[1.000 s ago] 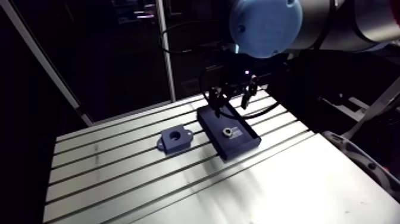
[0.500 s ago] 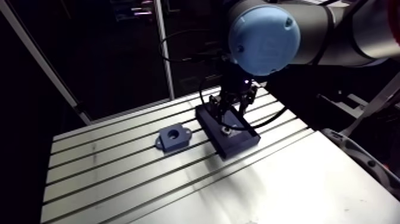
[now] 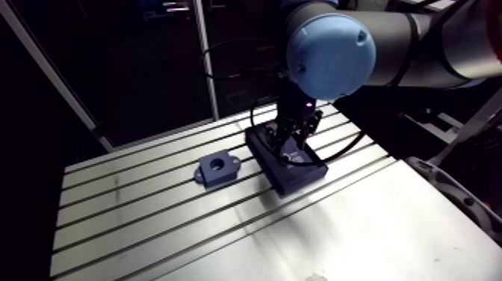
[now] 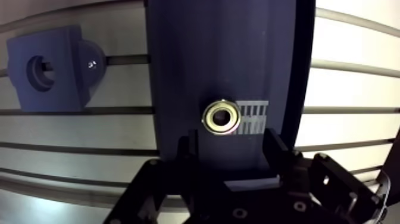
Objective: Pick up the bearing and press it into the housing until flush.
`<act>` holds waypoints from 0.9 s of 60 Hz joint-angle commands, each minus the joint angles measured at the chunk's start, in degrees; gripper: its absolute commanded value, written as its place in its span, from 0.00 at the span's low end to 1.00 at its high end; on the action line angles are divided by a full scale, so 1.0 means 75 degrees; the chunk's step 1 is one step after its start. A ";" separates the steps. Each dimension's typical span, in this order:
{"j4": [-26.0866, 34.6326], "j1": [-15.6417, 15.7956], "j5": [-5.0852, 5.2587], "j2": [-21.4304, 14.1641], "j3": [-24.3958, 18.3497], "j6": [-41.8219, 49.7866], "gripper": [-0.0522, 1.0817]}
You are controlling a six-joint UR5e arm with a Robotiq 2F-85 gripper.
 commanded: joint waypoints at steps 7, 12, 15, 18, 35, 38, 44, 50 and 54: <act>-0.0130 0.0000 -0.0008 0.0089 0.0021 0.0017 0.35; -0.0152 0.0002 -0.0010 0.0142 0.0021 0.0027 0.35; -0.0165 0.0010 -0.0010 0.0169 0.0032 0.0039 0.35; -0.0166 0.0002 0.0000 0.0192 0.0023 0.0050 0.35; -0.0177 0.0012 -0.0010 0.0276 -0.0002 0.0062 0.35; -0.0167 0.0012 -0.0010 0.0277 -0.0012 0.0054 0.35; -0.0177 0.0022 -0.0010 0.0298 -0.0014 0.0064 0.35; -0.0177 0.0022 -0.0010 0.0310 -0.0014 0.0075 0.35; -0.0177 0.0012 -0.0010 0.0343 -0.0024 0.0076 0.35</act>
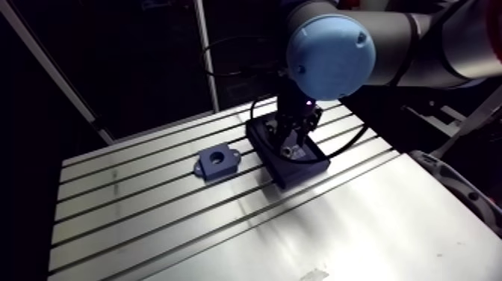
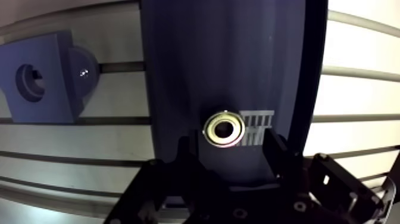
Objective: Pick up the bearing and press it into the housing until flush.
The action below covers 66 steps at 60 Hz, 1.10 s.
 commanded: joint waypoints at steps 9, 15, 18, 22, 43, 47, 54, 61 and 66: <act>-0.0002 -0.0003 -0.0001 0.0100 -0.0051 0.0037 0.35; -0.0002 0.0009 -0.0001 0.0125 -0.0053 0.0048 0.35; -0.0002 0.0009 -0.0001 0.0135 -0.0065 0.0058 0.35; -0.0045 0.0009 -0.0011 0.0137 -0.0065 0.0050 0.35; -0.0061 0.0021 -0.0001 0.0137 -0.0063 0.0048 0.35; -0.0049 0.0021 -0.0001 0.0137 -0.0065 0.0048 0.35; -0.0049 0.0032 0.0011 0.0137 -0.0053 0.0048 0.35; -0.0049 0.0044 0.0011 0.0137 -0.0041 0.0048 0.35; -0.0049 0.0054 0.0011 0.0137 -0.0030 0.0048 0.35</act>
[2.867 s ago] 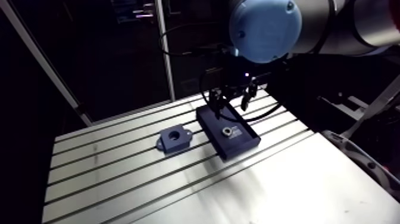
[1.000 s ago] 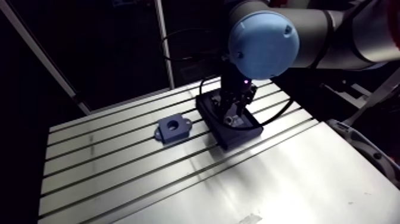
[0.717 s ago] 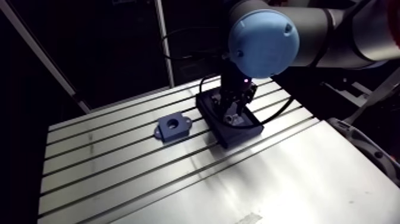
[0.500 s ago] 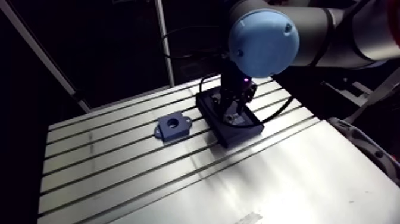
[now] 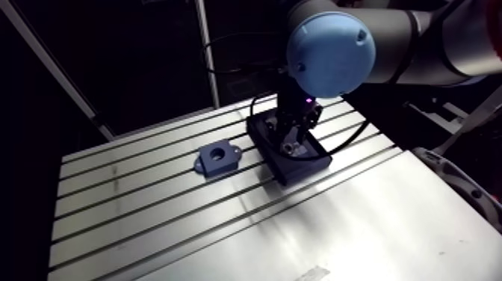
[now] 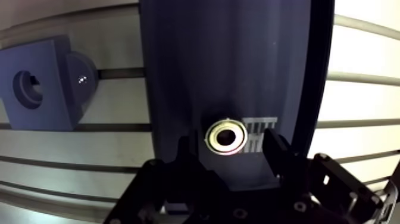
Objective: Pick up the bearing and press it into the housing until flush.
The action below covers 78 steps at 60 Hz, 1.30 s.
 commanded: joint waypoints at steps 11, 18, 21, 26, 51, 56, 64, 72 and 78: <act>0.0001 0.0023 -0.0007 0.0001 0.0021 0.0012 0.36; 0.0000 0.0023 -0.0007 0.0011 0.0019 0.0012 0.38; -0.0010 0.0023 -0.0007 0.0012 0.0021 0.0012 0.39; -0.0010 0.0023 0.0005 0.0047 0.0021 0.0012 0.40; -0.0010 0.0023 0.0003 0.0095 -0.0037 0.0012 0.44; -0.0010 0.0023 0.0005 0.0095 -0.0038 0.0012 0.47; -0.0010 0.0023 0.0005 0.0095 -0.0038 0.0012 0.47; -0.0010 0.0023 0.0005 0.0095 -0.0038 0.0012 0.48; -0.0010 0.0024 0.0005 0.0095 -0.0038 0.0012 0.49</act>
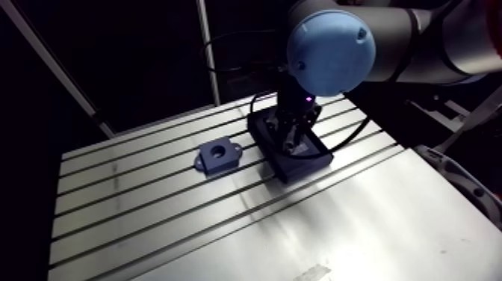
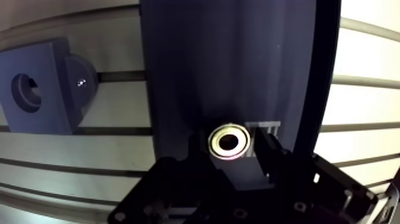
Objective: Pick up the bearing and press it into the housing until flush.
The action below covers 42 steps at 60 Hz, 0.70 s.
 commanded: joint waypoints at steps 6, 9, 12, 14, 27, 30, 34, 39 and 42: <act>0.0000 0.0011 0.0001 0.0001 -0.0001 0.0000 0.49; 0.0000 0.0011 0.0001 0.0001 -0.0012 0.0000 0.49; 0.0010 0.0011 -0.0009 0.0001 -0.0012 0.0000 0.50; 0.0012 0.0011 -0.0011 0.0001 -0.0024 -0.0001 0.50; 0.0012 0.0011 -0.0011 0.0013 -0.0046 -0.0011 0.51; 0.0012 0.0011 -0.0011 0.0044 -0.0059 0.0000 0.51; 0.0012 -0.0001 -0.0011 0.0058 -0.0059 -0.0001 0.51; 0.0012 -0.0001 -0.0023 0.0060 -0.0071 -0.0010 0.51; 0.0012 -0.0001 -0.0023 0.0050 -0.0071 -0.0011 0.51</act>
